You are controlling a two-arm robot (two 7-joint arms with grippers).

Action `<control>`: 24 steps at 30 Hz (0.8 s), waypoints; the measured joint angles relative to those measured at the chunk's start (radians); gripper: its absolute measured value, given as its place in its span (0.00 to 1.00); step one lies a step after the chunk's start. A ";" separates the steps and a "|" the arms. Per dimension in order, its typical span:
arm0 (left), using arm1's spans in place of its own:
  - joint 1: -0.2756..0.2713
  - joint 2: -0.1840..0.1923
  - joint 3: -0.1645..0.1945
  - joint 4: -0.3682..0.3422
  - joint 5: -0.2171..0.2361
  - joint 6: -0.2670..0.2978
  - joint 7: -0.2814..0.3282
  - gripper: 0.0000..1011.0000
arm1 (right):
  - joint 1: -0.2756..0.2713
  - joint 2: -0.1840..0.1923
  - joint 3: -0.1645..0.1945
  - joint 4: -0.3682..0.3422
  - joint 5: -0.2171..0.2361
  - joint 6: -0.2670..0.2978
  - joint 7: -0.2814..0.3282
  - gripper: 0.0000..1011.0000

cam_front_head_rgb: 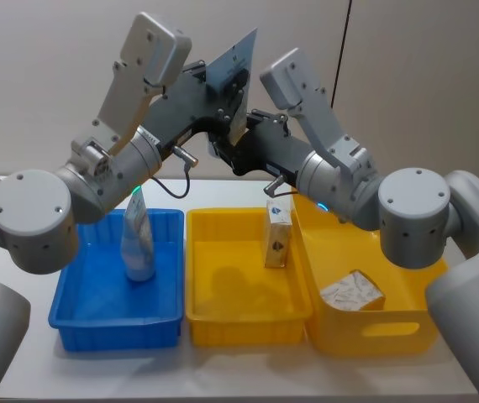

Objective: Bimanual collaborative sorting of washing and personal care products

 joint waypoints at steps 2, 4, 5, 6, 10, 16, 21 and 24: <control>0.000 0.000 0.000 0.000 0.000 0.000 0.000 0.23 | 0.000 0.000 0.000 0.000 0.000 0.000 0.000 0.41; 0.000 0.000 0.000 0.000 0.000 0.000 0.000 0.23 | 0.000 0.000 0.000 0.000 0.000 0.000 0.000 0.41; 0.000 0.000 0.000 0.000 0.000 0.000 0.000 0.23 | 0.000 0.000 0.000 0.001 0.000 0.000 0.000 0.41; 0.000 0.000 0.000 0.000 0.000 0.000 0.000 0.23 | 0.000 0.000 0.000 0.001 0.000 0.000 0.000 0.41; 0.000 0.000 0.000 0.000 0.000 0.000 0.000 0.23 | 0.001 -0.001 0.000 0.001 0.000 0.000 0.000 0.39; 0.000 0.000 0.000 0.000 0.000 0.000 0.000 0.25 | 0.001 -0.001 0.000 0.001 0.000 0.000 0.000 0.37; 0.000 0.000 0.000 0.000 0.000 0.000 0.000 0.39 | 0.001 -0.001 0.000 0.001 0.000 0.000 0.000 0.36; 0.000 0.000 0.000 0.000 0.000 0.000 0.000 0.47 | 0.001 -0.001 0.000 0.001 0.000 0.000 0.000 0.34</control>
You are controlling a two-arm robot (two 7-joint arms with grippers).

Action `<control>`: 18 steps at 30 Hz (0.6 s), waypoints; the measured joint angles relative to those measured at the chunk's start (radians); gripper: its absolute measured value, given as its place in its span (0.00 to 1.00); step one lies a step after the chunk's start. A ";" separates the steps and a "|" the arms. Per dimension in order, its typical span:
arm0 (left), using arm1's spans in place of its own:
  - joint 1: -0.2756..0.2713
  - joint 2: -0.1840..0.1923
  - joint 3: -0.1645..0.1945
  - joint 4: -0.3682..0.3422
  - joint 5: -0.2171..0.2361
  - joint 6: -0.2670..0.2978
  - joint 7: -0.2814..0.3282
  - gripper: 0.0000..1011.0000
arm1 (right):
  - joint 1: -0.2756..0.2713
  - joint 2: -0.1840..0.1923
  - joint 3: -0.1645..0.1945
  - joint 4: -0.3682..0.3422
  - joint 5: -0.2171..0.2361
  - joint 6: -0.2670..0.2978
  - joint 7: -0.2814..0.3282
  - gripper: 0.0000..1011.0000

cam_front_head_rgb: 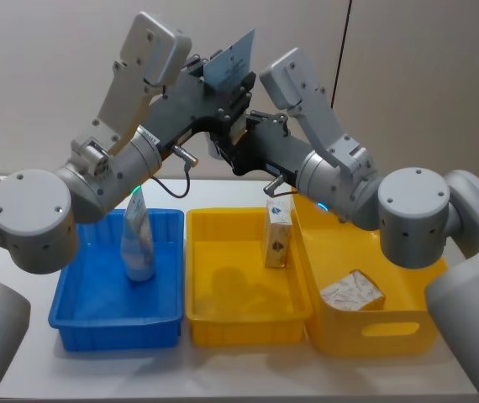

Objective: Bimanual collaborative sorting of washing and personal care products

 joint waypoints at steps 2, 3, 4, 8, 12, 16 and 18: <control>0.000 0.000 0.000 0.000 0.000 0.000 0.000 0.53 | 0.000 0.000 0.000 0.000 0.000 0.000 0.000 0.33; 0.000 0.000 0.000 0.000 0.000 0.000 0.000 0.56 | 0.000 0.000 0.000 0.000 0.000 0.000 0.000 0.33; 0.000 0.000 0.000 0.000 0.000 0.000 0.000 0.59 | 0.000 0.000 0.000 0.000 0.000 0.000 0.000 0.33; 0.000 0.000 0.000 0.000 0.000 0.000 0.000 0.72 | 0.000 0.001 0.002 -0.001 0.000 0.000 -0.002 0.31; 0.000 0.000 0.000 0.000 0.000 0.000 0.000 0.85 | -0.007 0.007 0.013 -0.007 -0.004 -0.001 -0.017 0.30; 0.000 0.000 0.000 0.000 0.000 0.000 0.000 0.95 | -0.014 0.017 0.029 -0.016 -0.010 -0.003 -0.034 0.29; 0.000 0.000 0.000 0.000 0.000 0.000 0.000 0.98 | -0.017 0.022 0.036 -0.020 -0.013 -0.004 -0.043 0.29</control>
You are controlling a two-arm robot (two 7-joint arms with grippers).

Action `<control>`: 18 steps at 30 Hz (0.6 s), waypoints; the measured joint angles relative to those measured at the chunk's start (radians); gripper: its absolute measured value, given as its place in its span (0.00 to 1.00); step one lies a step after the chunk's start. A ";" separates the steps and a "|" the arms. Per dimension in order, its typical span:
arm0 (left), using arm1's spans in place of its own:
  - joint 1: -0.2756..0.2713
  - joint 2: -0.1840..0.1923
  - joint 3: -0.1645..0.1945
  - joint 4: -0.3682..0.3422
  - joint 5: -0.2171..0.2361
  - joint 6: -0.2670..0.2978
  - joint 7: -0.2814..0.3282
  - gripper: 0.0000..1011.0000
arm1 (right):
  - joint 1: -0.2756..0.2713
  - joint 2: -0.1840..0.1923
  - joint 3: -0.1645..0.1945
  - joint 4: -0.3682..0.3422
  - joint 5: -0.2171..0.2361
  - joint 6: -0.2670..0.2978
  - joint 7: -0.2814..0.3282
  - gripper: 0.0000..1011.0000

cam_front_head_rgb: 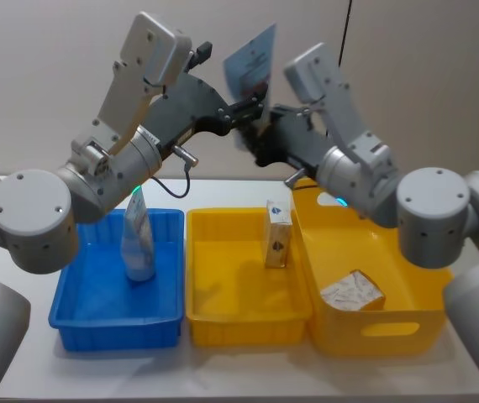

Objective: Bimanual collaborative sorting of washing and personal care products

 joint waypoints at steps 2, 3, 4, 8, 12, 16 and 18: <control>0.000 0.000 0.000 0.000 0.000 0.000 0.000 0.99 | -0.004 0.007 0.012 -0.005 -0.004 0.000 -0.012 0.28; 0.000 0.000 0.000 0.000 0.000 0.000 0.000 0.99 | -0.006 0.011 0.017 -0.007 -0.006 0.000 -0.016 0.28; 0.000 0.000 0.000 0.000 0.000 0.000 0.000 0.99 | -0.009 0.016 0.024 -0.010 -0.010 0.000 -0.025 0.27; 0.000 0.000 0.000 0.000 0.000 0.000 0.000 0.99 | -0.015 0.030 0.045 -0.016 -0.020 0.008 -0.048 0.27; 0.000 0.000 0.000 0.000 0.000 0.000 0.000 0.99 | -0.018 0.045 0.063 -0.020 -0.034 0.027 -0.073 0.27; 0.000 0.000 0.000 0.000 0.000 0.000 0.000 0.99 | -0.019 0.060 0.077 -0.021 -0.050 0.052 -0.092 0.25; 0.000 0.000 0.000 0.000 0.000 0.000 0.000 0.99 | -0.016 0.068 0.084 -0.019 -0.061 0.075 -0.101 0.25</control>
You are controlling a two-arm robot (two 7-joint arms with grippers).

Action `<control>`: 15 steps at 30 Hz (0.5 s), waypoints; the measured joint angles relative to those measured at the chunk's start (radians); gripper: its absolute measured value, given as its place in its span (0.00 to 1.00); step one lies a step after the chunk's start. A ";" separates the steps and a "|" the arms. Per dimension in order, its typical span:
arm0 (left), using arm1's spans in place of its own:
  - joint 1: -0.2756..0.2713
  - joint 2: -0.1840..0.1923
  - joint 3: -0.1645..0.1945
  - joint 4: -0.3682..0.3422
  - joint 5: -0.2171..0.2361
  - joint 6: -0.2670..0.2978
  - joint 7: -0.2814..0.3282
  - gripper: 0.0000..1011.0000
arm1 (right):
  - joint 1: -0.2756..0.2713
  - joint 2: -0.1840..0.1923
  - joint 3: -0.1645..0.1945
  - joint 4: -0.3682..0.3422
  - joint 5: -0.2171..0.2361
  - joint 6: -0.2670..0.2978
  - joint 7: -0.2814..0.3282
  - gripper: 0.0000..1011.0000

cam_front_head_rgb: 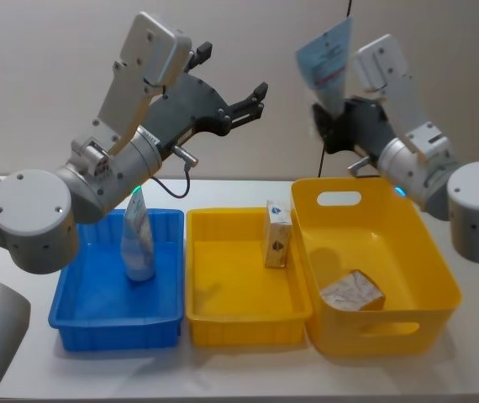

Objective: Bimanual collaborative sorting of washing and personal care products

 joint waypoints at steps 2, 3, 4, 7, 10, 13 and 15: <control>0.000 0.000 0.000 0.000 0.000 0.000 0.000 0.99 | 0.003 0.005 0.004 0.003 -0.006 0.016 -0.005 0.25; 0.000 0.000 0.000 0.000 0.000 0.000 0.000 0.99 | 0.007 0.010 0.007 0.007 -0.012 0.034 -0.008 0.25; 0.000 0.000 0.000 0.000 0.000 0.000 0.000 0.99 | 0.009 0.013 0.008 0.009 -0.014 0.040 -0.009 0.25; 0.000 0.000 0.000 0.000 0.000 0.000 0.000 0.99 | 0.020 0.022 0.013 0.021 -0.025 0.078 -0.011 0.25; 0.000 0.000 0.000 0.000 0.000 0.000 0.000 0.99 | 0.031 0.028 0.015 0.035 -0.033 0.117 -0.010 0.25; 0.000 0.000 0.000 0.000 0.000 0.000 0.000 0.99 | 0.046 0.034 0.016 0.052 -0.039 0.154 -0.005 0.23; 0.000 0.000 0.000 0.000 0.000 0.000 0.000 0.99 | 0.054 0.036 0.017 0.063 -0.042 0.175 0.000 0.23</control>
